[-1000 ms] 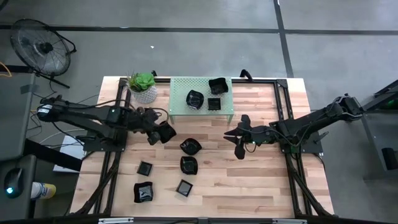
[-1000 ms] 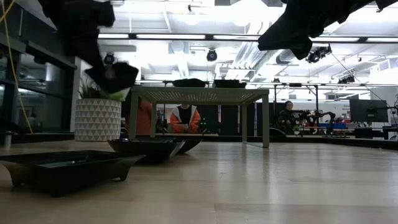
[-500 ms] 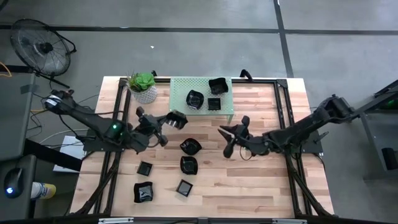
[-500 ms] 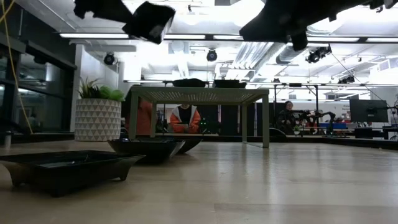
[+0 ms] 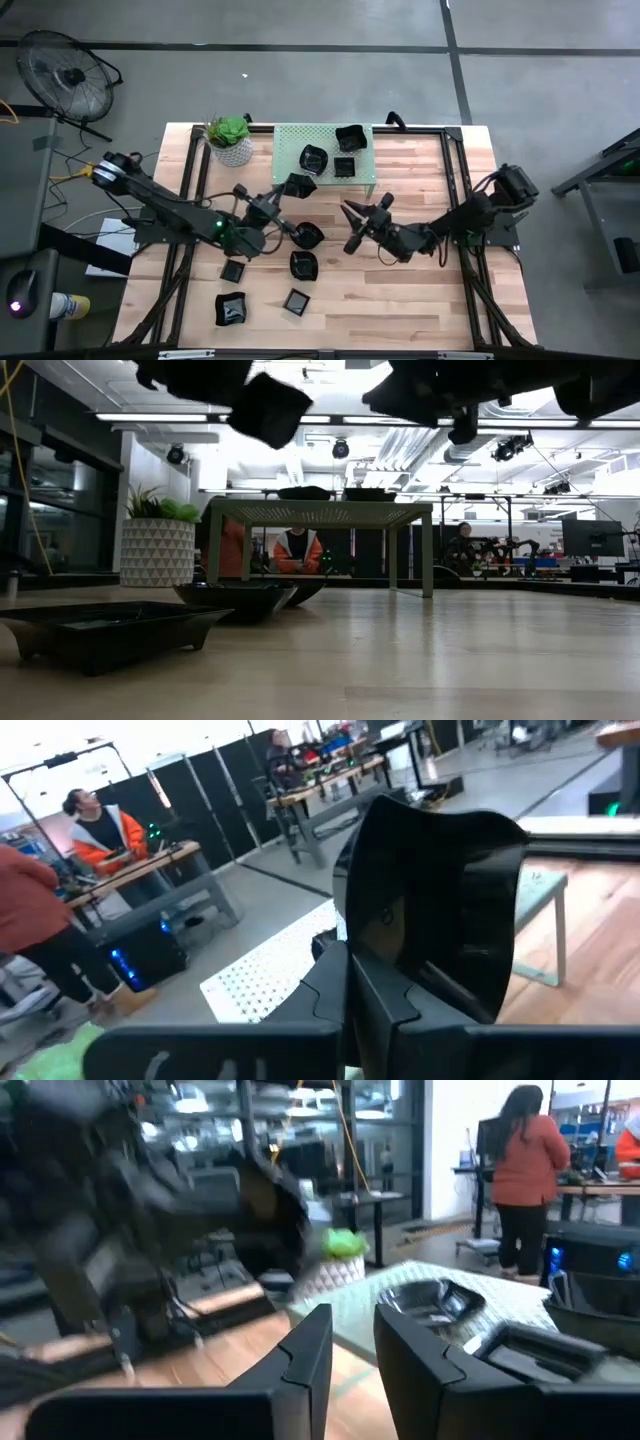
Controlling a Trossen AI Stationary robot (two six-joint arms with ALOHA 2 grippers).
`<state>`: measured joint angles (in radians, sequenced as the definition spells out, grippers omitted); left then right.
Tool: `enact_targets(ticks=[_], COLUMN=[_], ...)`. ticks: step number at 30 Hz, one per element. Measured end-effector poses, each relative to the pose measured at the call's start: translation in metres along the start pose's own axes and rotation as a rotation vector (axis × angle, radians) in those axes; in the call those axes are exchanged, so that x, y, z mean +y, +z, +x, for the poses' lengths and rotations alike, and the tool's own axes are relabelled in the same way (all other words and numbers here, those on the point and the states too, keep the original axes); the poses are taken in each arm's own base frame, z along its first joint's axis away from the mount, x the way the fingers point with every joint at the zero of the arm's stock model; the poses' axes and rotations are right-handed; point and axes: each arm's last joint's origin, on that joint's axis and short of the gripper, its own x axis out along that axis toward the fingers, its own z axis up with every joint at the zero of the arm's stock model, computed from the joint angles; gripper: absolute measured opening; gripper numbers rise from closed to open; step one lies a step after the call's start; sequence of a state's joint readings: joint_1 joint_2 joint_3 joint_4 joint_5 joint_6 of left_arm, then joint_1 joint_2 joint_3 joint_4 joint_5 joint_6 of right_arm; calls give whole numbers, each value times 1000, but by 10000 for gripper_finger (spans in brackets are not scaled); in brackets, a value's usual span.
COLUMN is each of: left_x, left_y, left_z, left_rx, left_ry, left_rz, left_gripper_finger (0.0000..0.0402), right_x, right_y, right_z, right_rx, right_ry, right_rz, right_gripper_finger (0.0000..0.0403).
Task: Pick & Place Mini shaped plates
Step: Stack the distorted square plate on top of the distorted square plate on the shelf
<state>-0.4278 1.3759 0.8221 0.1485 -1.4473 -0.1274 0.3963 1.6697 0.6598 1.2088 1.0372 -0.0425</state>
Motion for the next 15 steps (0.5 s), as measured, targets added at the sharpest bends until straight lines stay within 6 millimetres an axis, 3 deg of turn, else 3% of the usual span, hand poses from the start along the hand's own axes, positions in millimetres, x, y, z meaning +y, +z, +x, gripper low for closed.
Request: enact_targets(ticks=[7,15], left_x=[-17,-18], left_y=[-9,3], left_z=[16,23], left_rx=[8,-20], left_ry=[18,-1], left_rz=[3,36], left_gripper_finger=[0,0], right_x=[2,2], right_y=[2,6], right_z=[15,28], right_rx=[-39,-56], right_ry=[48,49], right_rz=[58,65], right_gripper_finger=[74,74])
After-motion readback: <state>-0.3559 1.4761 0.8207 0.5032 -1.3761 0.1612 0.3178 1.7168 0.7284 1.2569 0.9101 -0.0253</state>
